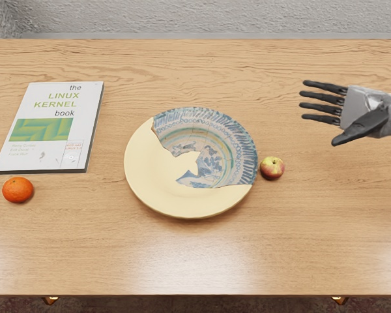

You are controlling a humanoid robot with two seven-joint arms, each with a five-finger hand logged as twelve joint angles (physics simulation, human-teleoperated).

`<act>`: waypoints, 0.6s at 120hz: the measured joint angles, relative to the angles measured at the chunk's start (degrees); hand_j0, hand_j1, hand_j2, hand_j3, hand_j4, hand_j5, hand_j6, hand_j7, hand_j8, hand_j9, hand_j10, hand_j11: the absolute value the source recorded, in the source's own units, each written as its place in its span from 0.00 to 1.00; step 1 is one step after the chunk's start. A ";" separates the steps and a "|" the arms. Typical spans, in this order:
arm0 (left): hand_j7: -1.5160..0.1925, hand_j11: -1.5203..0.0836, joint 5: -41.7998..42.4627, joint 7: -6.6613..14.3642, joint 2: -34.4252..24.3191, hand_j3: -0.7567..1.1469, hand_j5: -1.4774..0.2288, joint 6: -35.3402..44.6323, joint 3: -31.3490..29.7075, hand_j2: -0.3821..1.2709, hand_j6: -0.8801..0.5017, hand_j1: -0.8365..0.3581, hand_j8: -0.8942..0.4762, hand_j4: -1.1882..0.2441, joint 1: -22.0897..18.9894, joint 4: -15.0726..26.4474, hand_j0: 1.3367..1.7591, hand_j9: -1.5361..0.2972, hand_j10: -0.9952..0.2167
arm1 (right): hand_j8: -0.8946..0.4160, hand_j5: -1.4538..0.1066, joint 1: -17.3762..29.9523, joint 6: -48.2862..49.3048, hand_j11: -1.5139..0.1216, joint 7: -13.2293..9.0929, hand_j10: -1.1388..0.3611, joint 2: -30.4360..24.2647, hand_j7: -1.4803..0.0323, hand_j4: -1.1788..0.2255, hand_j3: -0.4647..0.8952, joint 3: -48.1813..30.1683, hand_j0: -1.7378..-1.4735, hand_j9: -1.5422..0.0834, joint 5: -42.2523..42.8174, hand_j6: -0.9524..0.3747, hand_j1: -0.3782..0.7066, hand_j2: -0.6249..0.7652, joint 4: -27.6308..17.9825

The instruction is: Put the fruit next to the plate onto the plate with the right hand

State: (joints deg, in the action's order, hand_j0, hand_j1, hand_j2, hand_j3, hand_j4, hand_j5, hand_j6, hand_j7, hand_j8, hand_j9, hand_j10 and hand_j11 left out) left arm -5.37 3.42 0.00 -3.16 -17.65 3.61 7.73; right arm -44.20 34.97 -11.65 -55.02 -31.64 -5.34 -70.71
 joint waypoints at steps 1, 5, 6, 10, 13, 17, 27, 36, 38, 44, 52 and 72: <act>0.70 0.75 0.00 0.00 0.00 0.40 0.68 0.00 0.00 0.26 0.46 0.75 0.47 0.66 -0.01 0.00 0.76 0.66 0.62 | 0.66 0.90 -0.04 0.00 0.90 -0.06 0.74 0.08 0.95 0.82 0.34 0.00 0.30 0.92 0.07 0.70 0.06 0.45 -0.07; 0.70 0.75 0.00 0.00 0.00 0.40 0.68 0.00 0.00 0.26 0.46 0.75 0.47 0.66 -0.01 0.00 0.76 0.66 0.62 | 0.66 0.90 -0.15 0.01 0.90 -0.21 0.74 0.33 0.95 0.82 0.34 -0.02 0.30 0.92 0.40 0.70 0.06 0.45 -0.32; 0.70 0.75 0.00 0.00 0.00 0.40 0.68 0.00 0.01 0.26 0.46 0.75 0.47 0.66 0.03 0.00 0.76 0.66 0.62 | 0.66 0.90 -0.17 0.02 0.90 -0.25 0.74 0.38 0.95 0.82 0.34 -0.06 0.30 0.92 0.53 0.70 0.06 0.45 -0.40; 0.70 0.75 0.00 0.00 0.00 0.40 0.68 0.00 0.00 0.26 0.46 0.75 0.47 0.66 -0.01 0.00 0.76 0.66 0.62 | 0.66 0.90 -0.25 0.02 0.90 -0.39 0.74 0.44 0.95 0.82 0.34 -0.29 0.30 0.92 0.98 0.70 0.06 0.45 -0.66; 0.70 0.75 0.00 0.00 0.00 0.40 0.68 0.00 0.01 0.26 0.46 0.75 0.47 0.66 -0.01 0.01 0.76 0.66 0.62 | 0.66 0.90 -0.31 0.03 0.90 -0.58 0.74 0.40 0.95 0.82 0.34 -0.45 0.30 0.92 1.23 0.70 0.06 0.45 -0.78; 0.70 0.75 0.00 0.00 0.00 0.40 0.68 0.00 0.01 0.26 0.46 0.75 0.47 0.66 -0.01 0.00 0.76 0.66 0.62 | 0.66 0.90 -0.42 0.03 0.90 -0.96 0.74 0.35 0.95 0.82 0.34 -0.68 0.30 0.92 1.56 0.70 0.06 0.45 -0.91; 0.70 0.75 0.00 0.00 0.00 0.40 0.68 0.00 0.01 0.26 0.46 0.75 0.47 0.66 -0.01 0.00 0.76 0.66 0.62 | 0.66 0.90 -0.98 0.04 0.90 -0.03 0.74 -0.30 0.95 0.82 0.34 -2.54 0.30 0.92 7.83 0.69 0.06 0.45 -0.49; 0.70 0.75 0.00 0.00 0.00 0.40 0.68 0.00 0.01 0.26 0.46 0.75 0.47 0.66 -0.01 0.01 0.76 0.66 0.62 | 0.66 0.90 -1.37 0.04 0.90 1.36 0.74 -1.01 0.95 0.82 0.34 -4.93 0.30 0.92 19.25 0.69 0.06 0.45 -2.89; 0.70 0.75 0.00 0.00 0.00 0.40 0.68 0.00 0.01 0.26 0.46 0.75 0.47 0.66 -0.01 0.00 0.76 0.66 0.62 | 0.66 0.90 -1.42 0.04 0.90 1.58 0.74 -1.18 0.95 0.82 0.34 -5.28 0.30 0.92 21.91 0.69 0.06 0.45 -3.95; 0.70 0.75 0.00 0.00 0.00 0.40 0.68 0.00 0.00 0.26 0.46 0.75 0.47 0.66 -0.01 0.00 0.76 0.66 0.62 | 0.66 0.90 -1.53 0.02 0.90 2.07 0.74 -1.93 0.95 0.82 0.34 -5.89 0.30 0.92 28.90 0.69 0.06 0.45 -7.53; 0.70 0.75 0.00 0.00 0.00 0.40 0.68 0.00 0.02 0.26 0.46 0.75 0.47 0.66 0.01 0.00 0.76 0.66 0.62 | 0.66 0.90 -1.44 -2.89 0.90 2.40 0.74 -2.63 0.95 0.81 0.34 -6.07 0.30 0.92 35.89 0.69 0.06 0.45 -12.14; 0.70 0.75 0.00 0.00 0.00 0.40 0.68 0.00 0.00 0.26 0.46 0.75 0.47 0.66 -0.01 0.01 0.76 0.66 0.62 | 0.65 0.90 -1.17 -18.86 0.90 2.49 0.73 -2.75 0.95 0.81 0.34 -1.66 0.30 0.92 45.02 0.69 0.06 0.45 -19.36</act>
State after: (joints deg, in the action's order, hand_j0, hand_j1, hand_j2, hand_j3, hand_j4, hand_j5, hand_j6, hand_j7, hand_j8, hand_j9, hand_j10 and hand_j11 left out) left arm -5.37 3.42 0.00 -3.16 -17.64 3.60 7.74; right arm -45.37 16.11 -9.16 -57.76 -33.30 39.67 -90.07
